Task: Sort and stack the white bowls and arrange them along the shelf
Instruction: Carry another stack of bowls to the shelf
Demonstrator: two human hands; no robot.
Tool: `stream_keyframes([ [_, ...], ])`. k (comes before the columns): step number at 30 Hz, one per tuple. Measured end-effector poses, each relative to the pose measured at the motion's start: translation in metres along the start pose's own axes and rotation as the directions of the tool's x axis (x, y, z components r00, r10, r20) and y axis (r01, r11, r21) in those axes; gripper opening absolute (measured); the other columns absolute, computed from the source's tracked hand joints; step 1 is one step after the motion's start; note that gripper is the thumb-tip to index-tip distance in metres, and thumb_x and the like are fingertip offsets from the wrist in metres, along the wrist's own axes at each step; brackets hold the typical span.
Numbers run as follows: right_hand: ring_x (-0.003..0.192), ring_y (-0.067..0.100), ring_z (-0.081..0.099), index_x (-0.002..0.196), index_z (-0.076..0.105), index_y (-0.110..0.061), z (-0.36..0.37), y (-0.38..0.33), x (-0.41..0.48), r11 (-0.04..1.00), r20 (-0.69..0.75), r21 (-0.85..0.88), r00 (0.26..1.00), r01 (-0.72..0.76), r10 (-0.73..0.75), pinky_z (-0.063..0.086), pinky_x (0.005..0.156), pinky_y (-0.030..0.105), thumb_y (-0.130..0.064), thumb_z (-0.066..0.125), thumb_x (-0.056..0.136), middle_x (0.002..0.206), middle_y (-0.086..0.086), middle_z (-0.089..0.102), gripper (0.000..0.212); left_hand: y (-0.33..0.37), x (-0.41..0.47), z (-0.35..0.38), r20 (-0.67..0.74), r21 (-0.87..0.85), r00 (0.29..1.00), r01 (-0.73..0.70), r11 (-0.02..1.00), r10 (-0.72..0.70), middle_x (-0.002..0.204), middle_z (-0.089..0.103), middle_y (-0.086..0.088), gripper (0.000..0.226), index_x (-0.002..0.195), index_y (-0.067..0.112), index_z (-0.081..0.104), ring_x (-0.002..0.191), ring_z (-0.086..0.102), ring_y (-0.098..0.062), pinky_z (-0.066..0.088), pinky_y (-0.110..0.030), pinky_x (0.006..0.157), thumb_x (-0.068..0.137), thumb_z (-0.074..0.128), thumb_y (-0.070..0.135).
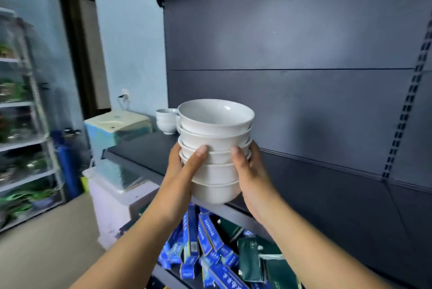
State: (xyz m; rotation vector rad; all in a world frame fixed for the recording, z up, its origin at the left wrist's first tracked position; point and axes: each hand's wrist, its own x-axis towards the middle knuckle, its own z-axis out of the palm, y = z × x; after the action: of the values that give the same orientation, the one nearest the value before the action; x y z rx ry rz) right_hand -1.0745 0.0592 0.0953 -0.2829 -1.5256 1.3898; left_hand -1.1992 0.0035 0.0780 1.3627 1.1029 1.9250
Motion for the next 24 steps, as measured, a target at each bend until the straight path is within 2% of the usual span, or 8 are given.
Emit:
stream_keyframes([
  [6, 0.079, -0.021, 0.057, 0.102, 0.046, -0.031, -0.017, 0.048, 0.044, 0.996, -0.102, -0.05, 0.993, -0.07, 0.064, 0.043, 0.069, 0.001, -0.046, 0.06, 0.062, 0.104, -0.021, 0.056, 0.046, -0.05, 0.054, -0.013, 0.107, -0.059, 0.993, 0.06, 0.996, -0.053, 0.137, 0.051, -0.001, 0.092, 0.138, 0.021, 0.035, 0.127, 0.048, -0.021, 0.032, -0.05, 0.108, 0.064, 0.071, 0.063],
  [8, 0.079, -0.022, 0.056, 0.103, 0.045, -0.03, -0.026, 0.067, 0.06, 0.995, -0.13, -0.055, 0.989, -0.082, 0.074, 0.043, 0.071, 0.001, -0.041, 0.053, 0.067, 0.105, -0.021, 0.055, 0.038, -0.067, 0.071, -0.015, 0.135, -0.067, 0.988, 0.089, 0.994, -0.079, 0.137, 0.052, 0.001, 0.094, 0.138, 0.023, 0.035, 0.126, 0.049, -0.018, 0.033, -0.049, 0.108, 0.061, 0.072, 0.064],
  [12, 0.08, -0.023, 0.055, 0.106, 0.043, -0.031, -0.045, 0.103, 0.091, 0.992, -0.173, -0.07, 0.98, -0.109, 0.095, 0.042, 0.069, 0.0, -0.048, 0.056, 0.077, 0.106, -0.023, 0.054, 0.036, -0.098, 0.11, -0.014, 0.163, -0.048, 0.98, 0.122, 0.991, -0.113, 0.134, 0.054, 0.004, 0.099, 0.135, 0.023, 0.037, 0.124, 0.05, -0.013, 0.035, -0.046, 0.108, 0.055, 0.073, 0.068],
  [15, 0.08, -0.024, 0.055, 0.117, 0.037, -0.028, -0.06, 0.126, 0.117, 0.988, -0.202, -0.08, 0.973, -0.133, 0.115, 0.042, 0.068, 0.0, -0.039, 0.054, 0.077, 0.107, -0.023, 0.052, 0.046, -0.121, 0.14, -0.014, 0.205, -0.032, 0.967, 0.158, 0.987, -0.148, 0.135, 0.053, 0.004, 0.096, 0.137, 0.023, 0.035, 0.125, 0.049, -0.014, 0.034, -0.045, 0.108, 0.058, 0.073, 0.065],
  [17, 0.078, -0.026, 0.054, 0.118, 0.034, -0.025, -0.067, 0.138, 0.129, 0.986, -0.201, -0.078, 0.971, -0.148, 0.13, 0.041, 0.067, -0.001, -0.029, 0.058, 0.086, 0.107, -0.021, 0.051, 0.04, -0.135, 0.155, -0.015, 0.23, -0.041, 0.958, 0.186, 0.982, -0.172, 0.136, 0.052, 0.006, 0.095, 0.137, 0.024, 0.034, 0.125, 0.049, -0.013, 0.035, -0.045, 0.109, 0.06, 0.072, 0.065],
  [19, 0.081, -0.025, 0.054, 0.116, 0.034, -0.026, -0.074, 0.149, 0.141, 0.986, -0.195, -0.112, 0.976, -0.125, 0.101, 0.042, 0.069, 0.0, -0.034, 0.068, 0.075, 0.109, -0.02, 0.05, 0.054, -0.149, 0.167, -0.017, 0.235, -0.042, 0.953, 0.207, 0.977, -0.192, 0.135, 0.052, 0.008, 0.097, 0.137, 0.026, 0.034, 0.125, 0.049, -0.011, 0.034, -0.045, 0.109, 0.057, 0.073, 0.066],
  [21, 0.085, -0.024, 0.054, 0.112, 0.037, -0.027, -0.078, 0.159, 0.151, 0.982, -0.21, -0.143, 0.974, -0.122, 0.09, 0.041, 0.072, 0.0, -0.045, 0.065, 0.057, 0.109, -0.02, 0.05, 0.063, -0.162, 0.178, -0.017, 0.242, -0.033, 0.949, 0.213, 0.976, -0.199, 0.136, 0.051, 0.01, 0.096, 0.136, 0.028, 0.034, 0.127, 0.047, -0.011, 0.033, -0.045, 0.11, 0.058, 0.072, 0.067],
  [24, 0.088, -0.023, 0.053, 0.108, 0.039, -0.029, -0.088, 0.171, 0.161, 0.978, -0.248, -0.162, 0.965, -0.129, 0.087, 0.042, 0.075, 0.002, -0.037, 0.062, 0.063, 0.112, -0.02, 0.049, 0.051, -0.176, 0.192, -0.015, 0.246, -0.02, 0.948, 0.214, 0.977, -0.203, 0.134, 0.051, 0.016, 0.098, 0.136, 0.031, 0.033, 0.126, 0.046, -0.006, 0.033, -0.041, 0.11, 0.055, 0.071, 0.07],
])
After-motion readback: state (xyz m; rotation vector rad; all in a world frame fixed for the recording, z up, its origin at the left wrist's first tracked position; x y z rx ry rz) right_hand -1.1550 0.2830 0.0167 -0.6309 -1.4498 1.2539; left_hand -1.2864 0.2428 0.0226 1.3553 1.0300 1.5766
